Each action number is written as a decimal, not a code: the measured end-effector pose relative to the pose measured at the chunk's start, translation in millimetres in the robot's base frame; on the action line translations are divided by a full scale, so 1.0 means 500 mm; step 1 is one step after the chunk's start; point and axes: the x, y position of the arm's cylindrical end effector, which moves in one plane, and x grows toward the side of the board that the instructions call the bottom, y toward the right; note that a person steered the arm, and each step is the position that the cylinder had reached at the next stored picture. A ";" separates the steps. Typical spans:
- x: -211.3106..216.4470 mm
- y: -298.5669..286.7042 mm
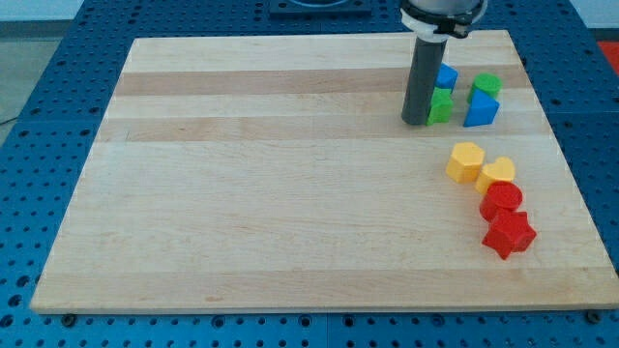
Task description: Point at blue cube
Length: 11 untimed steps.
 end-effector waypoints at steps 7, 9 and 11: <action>-0.194 -0.001; -0.171 0.002; -0.150 0.021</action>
